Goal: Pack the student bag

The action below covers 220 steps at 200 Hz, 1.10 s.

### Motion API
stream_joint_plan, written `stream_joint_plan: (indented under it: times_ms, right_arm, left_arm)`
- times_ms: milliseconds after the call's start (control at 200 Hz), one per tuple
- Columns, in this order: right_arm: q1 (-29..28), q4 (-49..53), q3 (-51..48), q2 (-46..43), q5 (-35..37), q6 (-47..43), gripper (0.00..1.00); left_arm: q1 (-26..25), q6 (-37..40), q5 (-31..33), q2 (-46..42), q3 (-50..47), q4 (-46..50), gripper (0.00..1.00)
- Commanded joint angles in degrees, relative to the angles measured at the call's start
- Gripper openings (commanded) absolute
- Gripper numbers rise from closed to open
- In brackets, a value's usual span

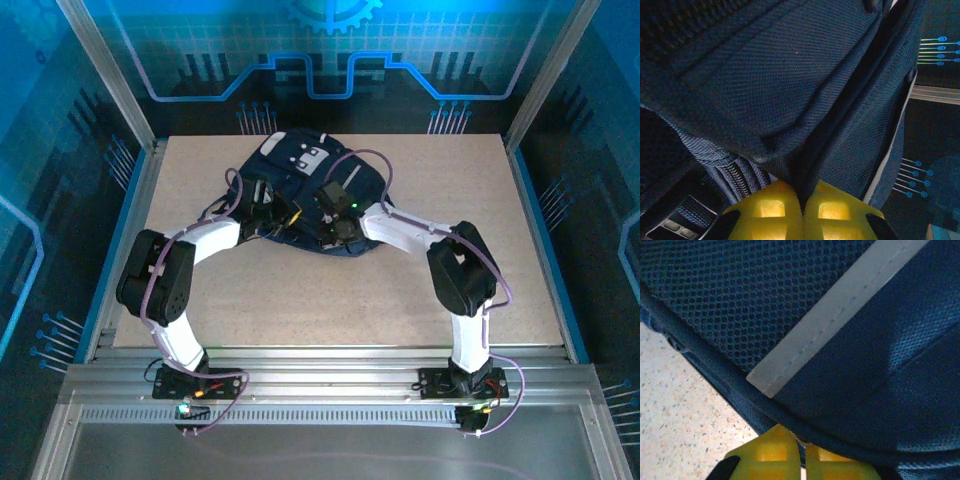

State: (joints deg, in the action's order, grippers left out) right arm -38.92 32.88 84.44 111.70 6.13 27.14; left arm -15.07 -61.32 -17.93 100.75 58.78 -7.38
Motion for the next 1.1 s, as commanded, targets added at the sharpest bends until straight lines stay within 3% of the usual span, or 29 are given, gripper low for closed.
stream_joint_plan:
  times_ms: [0, 275, 725, 1096]
  right_arm:
    - [5.3, 4.5, -2.0, -1.7, -4.9, -6.7, 0.0]
    - [14.0, 4.0, -5.5, -4.0, -14.9, -11.4, 0.0]
    - [21.7, 4.7, -2.7, -3.3, -15.3, -12.7, 0.0]
    - [17.2, 2.5, -7.7, -6.6, -18.9, -13.6, 0.0]
  left_arm:
    - [2.5, 2.6, -1.0, -1.2, 2.9, -0.2, 0.0]
    - [2.8, 3.7, -1.7, -1.5, 3.7, 1.4, 0.0]
    - [2.8, 5.4, -2.0, -3.5, 4.1, 4.5, 0.0]
    - [3.2, 6.9, -3.4, 0.7, 9.1, 6.7, 0.0]
